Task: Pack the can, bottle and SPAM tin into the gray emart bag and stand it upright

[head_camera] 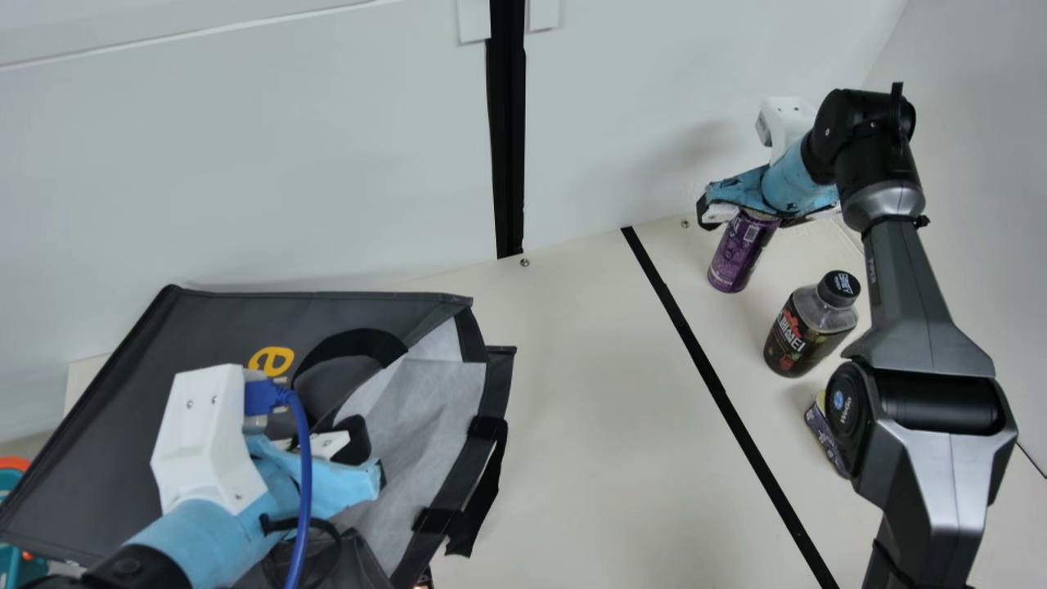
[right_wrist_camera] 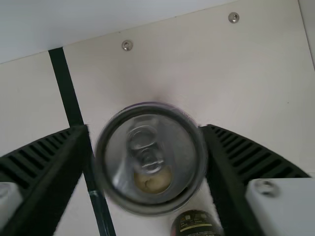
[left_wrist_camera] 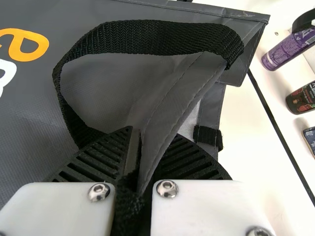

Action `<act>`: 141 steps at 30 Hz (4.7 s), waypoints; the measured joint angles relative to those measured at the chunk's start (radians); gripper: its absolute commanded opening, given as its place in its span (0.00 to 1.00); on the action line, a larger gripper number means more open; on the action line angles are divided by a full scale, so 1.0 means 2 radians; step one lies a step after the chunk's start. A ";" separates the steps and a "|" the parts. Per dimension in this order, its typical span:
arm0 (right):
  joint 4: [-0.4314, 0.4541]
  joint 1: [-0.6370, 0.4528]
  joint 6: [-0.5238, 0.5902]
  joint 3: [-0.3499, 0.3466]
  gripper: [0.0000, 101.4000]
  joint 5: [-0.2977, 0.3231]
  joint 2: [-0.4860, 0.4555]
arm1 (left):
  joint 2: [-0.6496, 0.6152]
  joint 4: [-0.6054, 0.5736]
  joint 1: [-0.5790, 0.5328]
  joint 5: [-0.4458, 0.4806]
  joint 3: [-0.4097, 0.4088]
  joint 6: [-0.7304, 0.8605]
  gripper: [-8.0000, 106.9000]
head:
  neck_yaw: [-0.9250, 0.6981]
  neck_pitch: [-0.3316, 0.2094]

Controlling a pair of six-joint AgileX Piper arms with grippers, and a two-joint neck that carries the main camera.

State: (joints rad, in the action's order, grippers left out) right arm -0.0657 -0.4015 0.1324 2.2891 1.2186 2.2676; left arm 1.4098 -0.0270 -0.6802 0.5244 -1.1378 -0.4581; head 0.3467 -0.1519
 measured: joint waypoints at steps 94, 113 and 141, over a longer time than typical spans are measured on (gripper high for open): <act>-0.086 0.104 0.162 -0.350 0.00 0.000 -0.345 | 0.000 0.000 0.000 0.000 0.000 0.000 0.00 | 0.000 0.000; -0.094 0.165 0.188 -0.480 0.00 0.001 -0.453 | 0.000 0.000 0.000 0.000 0.000 0.000 0.00 | 0.001 0.000; -0.125 0.235 0.250 -0.518 0.00 0.001 -0.482 | 0.000 0.000 0.000 0.000 0.000 0.000 0.00 | 0.000 0.000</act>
State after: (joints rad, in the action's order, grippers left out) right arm -0.3149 0.0682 0.6321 1.2538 1.2208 1.3040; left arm 1.4098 -0.0270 -0.6802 0.5244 -1.1378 -0.4581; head 0.3467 -0.1519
